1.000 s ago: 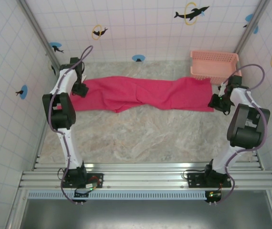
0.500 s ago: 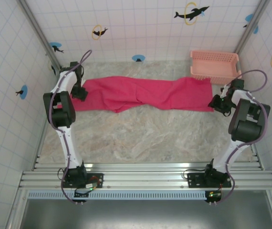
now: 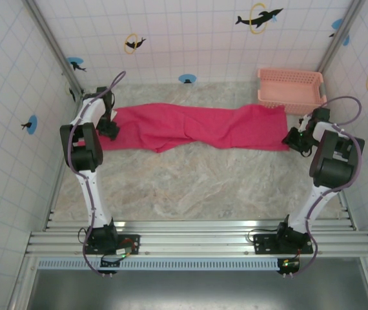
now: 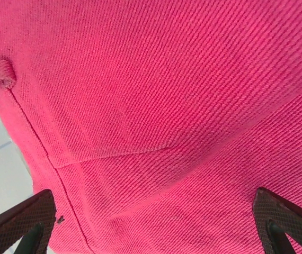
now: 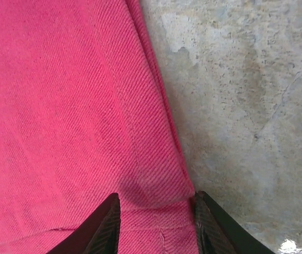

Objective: Roll up the long pants

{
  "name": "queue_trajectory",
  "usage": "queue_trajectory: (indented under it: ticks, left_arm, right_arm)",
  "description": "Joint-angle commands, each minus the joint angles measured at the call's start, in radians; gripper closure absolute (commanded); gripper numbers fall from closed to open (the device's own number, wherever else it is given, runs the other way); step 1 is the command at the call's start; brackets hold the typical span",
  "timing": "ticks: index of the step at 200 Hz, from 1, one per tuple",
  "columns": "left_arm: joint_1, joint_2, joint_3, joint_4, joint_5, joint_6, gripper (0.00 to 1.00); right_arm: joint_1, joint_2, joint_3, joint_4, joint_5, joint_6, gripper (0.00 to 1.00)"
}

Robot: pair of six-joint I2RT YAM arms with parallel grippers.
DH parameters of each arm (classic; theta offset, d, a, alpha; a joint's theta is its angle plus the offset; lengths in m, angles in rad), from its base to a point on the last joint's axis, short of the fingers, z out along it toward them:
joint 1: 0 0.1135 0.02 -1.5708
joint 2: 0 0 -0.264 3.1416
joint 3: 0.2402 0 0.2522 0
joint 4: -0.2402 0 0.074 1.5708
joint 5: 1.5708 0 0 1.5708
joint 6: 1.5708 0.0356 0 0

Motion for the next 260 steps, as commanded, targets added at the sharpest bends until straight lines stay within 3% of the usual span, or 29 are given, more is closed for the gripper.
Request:
queue_trajectory:
  ticks: [1, 49, 135, 167, 260]
  left_arm:
    - [-0.002, 0.027, -0.004, -0.026, -0.021, -0.009, 0.03]
    - [-0.002, 0.039, -0.004, -0.031, -0.027, -0.002, 0.03]
    - [0.001, 0.057, -0.009, -0.033, -0.043, 0.014, 0.03]
    - [0.005, 0.057, -0.013, -0.031, -0.043, 0.016, 0.03]
    - [0.052, 0.057, -0.021, -0.025, -0.029, 0.028, 0.02]
  right_arm:
    - [-0.011, 0.013, 0.028, 0.034, -0.003, 0.014, 0.61]
    - [-0.025, 0.021, 0.037, 0.049, -0.007, 0.027, 0.65]
    - [-0.036, 0.053, 0.060, 0.055, -0.036, 0.034, 0.86]
    - [-0.037, 0.057, 0.060, 0.058, -0.047, 0.036, 1.00]
    - [-0.111, -0.110, 0.060, 0.034, -0.038, 0.040, 1.00]
